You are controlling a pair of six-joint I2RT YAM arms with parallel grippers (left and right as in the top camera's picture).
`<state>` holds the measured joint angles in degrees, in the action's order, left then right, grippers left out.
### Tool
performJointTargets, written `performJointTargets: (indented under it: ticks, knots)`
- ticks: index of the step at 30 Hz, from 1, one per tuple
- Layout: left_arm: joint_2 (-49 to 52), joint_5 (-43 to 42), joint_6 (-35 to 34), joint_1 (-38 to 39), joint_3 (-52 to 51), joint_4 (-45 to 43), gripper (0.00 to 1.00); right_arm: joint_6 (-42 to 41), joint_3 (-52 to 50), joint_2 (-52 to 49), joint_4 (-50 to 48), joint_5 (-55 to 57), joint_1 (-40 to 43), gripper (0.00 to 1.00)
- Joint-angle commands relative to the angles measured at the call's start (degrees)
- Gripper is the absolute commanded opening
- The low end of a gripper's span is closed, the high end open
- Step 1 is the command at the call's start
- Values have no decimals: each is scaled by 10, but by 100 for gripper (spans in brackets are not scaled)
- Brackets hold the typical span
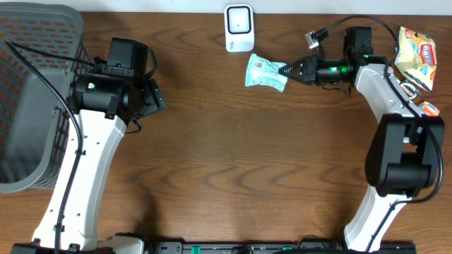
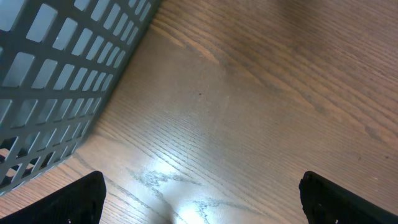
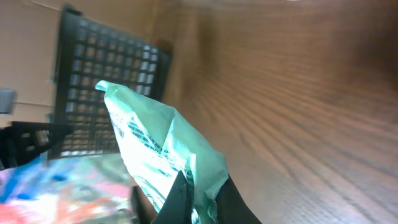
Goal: Scan the item barcode
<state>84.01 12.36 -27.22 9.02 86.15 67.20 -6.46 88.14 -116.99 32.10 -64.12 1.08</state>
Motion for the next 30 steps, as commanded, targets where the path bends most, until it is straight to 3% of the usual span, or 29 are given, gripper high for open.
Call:
performJointTargets:
  ticks: [1,10,22,27,30]
  knots:
    - [2,8,-5,-2,0,2,97,14,12,42,-4,87,-23,1]
    - [2,8,-5,-2,0,2,98,15,12,68,2,273,-85,1]
    - [2,8,-5,-2,0,2,98,29,13,72,10,348,-107,1]
    - [2,8,-5,-2,0,2,98,58,19,101,72,587,-140,1]
    - [2,8,-5,-2,0,2,98,70,17,100,101,816,-196,1]
